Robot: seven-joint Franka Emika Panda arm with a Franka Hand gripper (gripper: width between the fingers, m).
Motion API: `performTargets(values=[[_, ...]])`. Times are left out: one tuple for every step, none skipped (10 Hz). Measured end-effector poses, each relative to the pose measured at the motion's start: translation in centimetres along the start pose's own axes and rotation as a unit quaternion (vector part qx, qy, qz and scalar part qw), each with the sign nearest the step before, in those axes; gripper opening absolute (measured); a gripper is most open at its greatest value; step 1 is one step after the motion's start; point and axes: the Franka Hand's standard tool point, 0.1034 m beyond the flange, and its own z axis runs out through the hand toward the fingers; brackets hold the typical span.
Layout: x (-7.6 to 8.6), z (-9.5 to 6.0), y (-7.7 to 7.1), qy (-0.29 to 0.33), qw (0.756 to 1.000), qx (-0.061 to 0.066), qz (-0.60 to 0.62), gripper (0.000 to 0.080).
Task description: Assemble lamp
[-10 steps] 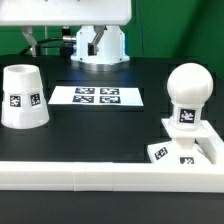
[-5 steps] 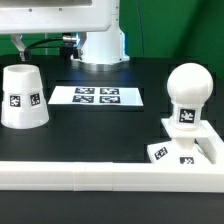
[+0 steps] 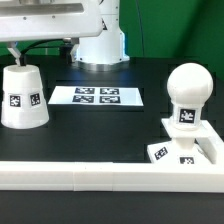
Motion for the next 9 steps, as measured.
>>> performTargets(values=[[-0.5,0.4,0.5,0.002,1.000,-0.003,-0.008,0.0698],[-0.9,1.1,0.8,0.003,1.000,-0.006,-0.012,0.0698],[-1.0,1.6,1.0,0.003,1.000,-0.008,-0.013,0.0698],[-1.0,1.8,1.0,0.002,1.000,-0.009,-0.013,0.0698],[-1.0,1.9,0.9,0.002,1.000,-0.009,-0.014,0.0645],[-0.9,1.9,0.8,0.002,1.000,-0.009,-0.016,0.0509],[-0.9,1.9,0.8,0.002,1.000,-0.009,-0.016,0.0361],[-0.9,1.9,0.8,0.002,1.000,-0.009,-0.016,0.0361],[-0.9,2.0,0.8,0.001,1.000,-0.009,-0.017,0.0183]])
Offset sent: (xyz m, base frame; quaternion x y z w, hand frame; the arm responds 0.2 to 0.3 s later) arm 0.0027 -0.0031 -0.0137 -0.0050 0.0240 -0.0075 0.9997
